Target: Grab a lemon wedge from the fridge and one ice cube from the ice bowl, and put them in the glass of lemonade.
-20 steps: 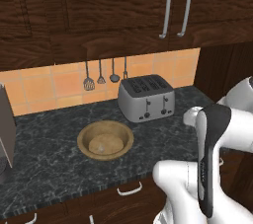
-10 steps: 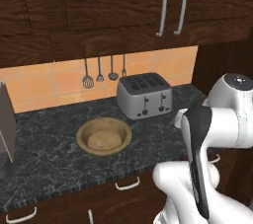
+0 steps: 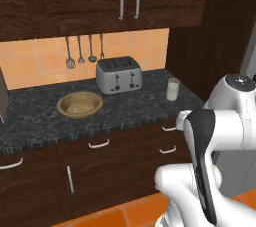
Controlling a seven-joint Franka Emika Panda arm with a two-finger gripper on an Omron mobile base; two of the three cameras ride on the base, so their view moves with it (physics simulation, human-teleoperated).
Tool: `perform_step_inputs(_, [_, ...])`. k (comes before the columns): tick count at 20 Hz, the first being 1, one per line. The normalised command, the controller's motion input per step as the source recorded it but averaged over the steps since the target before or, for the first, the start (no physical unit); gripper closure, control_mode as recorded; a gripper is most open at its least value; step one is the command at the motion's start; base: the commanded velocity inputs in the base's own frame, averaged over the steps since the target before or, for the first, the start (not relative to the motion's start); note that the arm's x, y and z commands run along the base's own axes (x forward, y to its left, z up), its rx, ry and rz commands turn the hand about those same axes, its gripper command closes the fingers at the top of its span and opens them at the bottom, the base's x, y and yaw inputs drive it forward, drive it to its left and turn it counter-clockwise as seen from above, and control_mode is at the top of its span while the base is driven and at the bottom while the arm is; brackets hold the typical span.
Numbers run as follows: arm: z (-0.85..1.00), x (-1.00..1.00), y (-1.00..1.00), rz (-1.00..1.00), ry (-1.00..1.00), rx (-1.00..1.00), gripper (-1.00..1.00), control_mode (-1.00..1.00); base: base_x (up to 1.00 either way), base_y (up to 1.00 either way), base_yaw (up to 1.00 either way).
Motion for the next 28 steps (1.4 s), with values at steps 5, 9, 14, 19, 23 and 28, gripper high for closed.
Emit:
perform_step_inputs(5, [0.00,0.00,0.00,0.00,0.00,0.00,-1.00,1.00,-0.35,-1.00,0.03])
perform_step_inputs(9, [0.00,0.00,0.00,0.00,0.00,0.00,-1.00,1.00,-0.21,-1.00,0.05])
perform_step_inputs(14, [0.00,0.00,0.00,0.00,0.00,0.00,-1.00,1.00,-0.17,-1.00,0.07])
perform_step_inputs(19, [0.00,0.00,0.00,0.00,0.00,0.00,-1.00,1.00,-0.26,-1.00,0.08])
perform_step_inputs(23, [0.00,0.00,0.00,0.00,0.00,0.00,-1.00,1.00,-0.34,-1.00,0.07])
perform_step_inputs(28, [0.00,0.00,0.00,0.00,0.00,0.00,-1.00,1.00,-0.22,-0.50,0.08])
